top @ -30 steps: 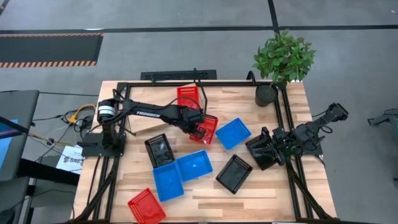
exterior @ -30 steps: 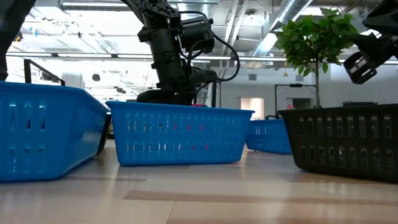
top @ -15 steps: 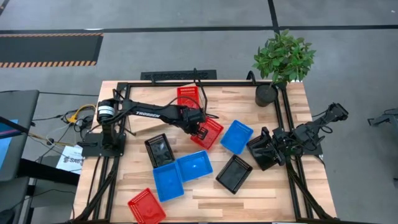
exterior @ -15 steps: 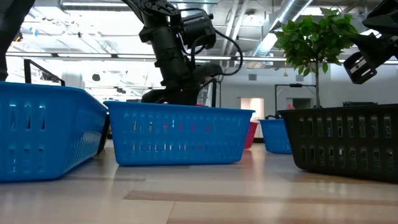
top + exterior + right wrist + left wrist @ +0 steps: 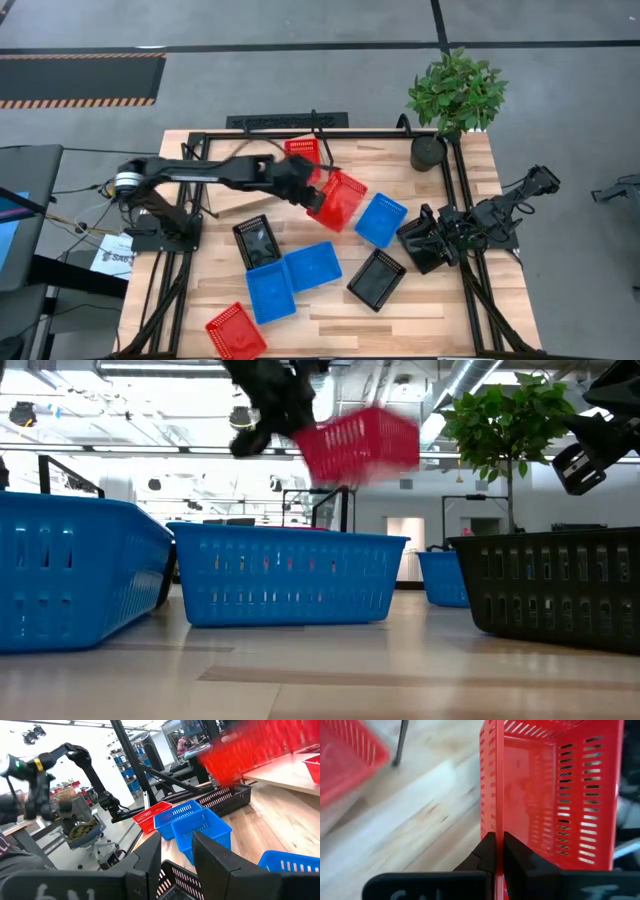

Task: Stack baskets on shelf by color
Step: Stack the top red bin on top of the red bin on the shelf

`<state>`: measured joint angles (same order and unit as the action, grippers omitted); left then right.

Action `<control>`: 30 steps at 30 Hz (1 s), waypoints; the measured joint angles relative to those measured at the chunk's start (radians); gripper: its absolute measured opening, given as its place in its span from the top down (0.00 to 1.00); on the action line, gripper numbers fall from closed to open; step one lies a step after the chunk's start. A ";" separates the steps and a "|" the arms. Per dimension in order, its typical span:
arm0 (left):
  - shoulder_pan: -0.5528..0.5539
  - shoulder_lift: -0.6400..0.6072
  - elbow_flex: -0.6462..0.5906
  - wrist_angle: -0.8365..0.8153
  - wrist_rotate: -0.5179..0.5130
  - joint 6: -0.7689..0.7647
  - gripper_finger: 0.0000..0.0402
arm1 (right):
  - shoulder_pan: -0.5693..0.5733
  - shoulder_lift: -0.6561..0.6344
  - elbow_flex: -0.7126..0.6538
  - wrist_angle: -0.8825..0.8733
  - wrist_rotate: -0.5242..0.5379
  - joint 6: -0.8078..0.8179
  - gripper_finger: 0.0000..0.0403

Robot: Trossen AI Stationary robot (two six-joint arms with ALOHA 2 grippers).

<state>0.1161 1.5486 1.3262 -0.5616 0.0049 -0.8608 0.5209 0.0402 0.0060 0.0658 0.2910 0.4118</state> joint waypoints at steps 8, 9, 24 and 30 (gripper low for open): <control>0.060 -0.193 0.001 -0.110 -0.390 -0.025 1.00 | 0.000 0.000 0.000 0.000 0.001 0.000 0.67; 0.074 -0.203 0.001 -0.109 -0.413 -0.025 1.00 | 0.000 0.000 0.000 -0.001 0.001 -0.001 0.67; 0.276 -0.082 0.000 -0.238 -0.411 -0.196 0.99 | 0.000 0.000 0.000 -0.001 0.003 0.000 0.67; 0.285 -0.051 -0.001 -0.263 -0.370 -0.218 0.99 | 0.000 0.000 0.000 -0.001 0.003 -0.001 0.67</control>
<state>0.4009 1.4978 1.3257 -0.8244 -0.3653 -1.0784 0.5209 0.0399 0.0060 0.0647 0.2935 0.4110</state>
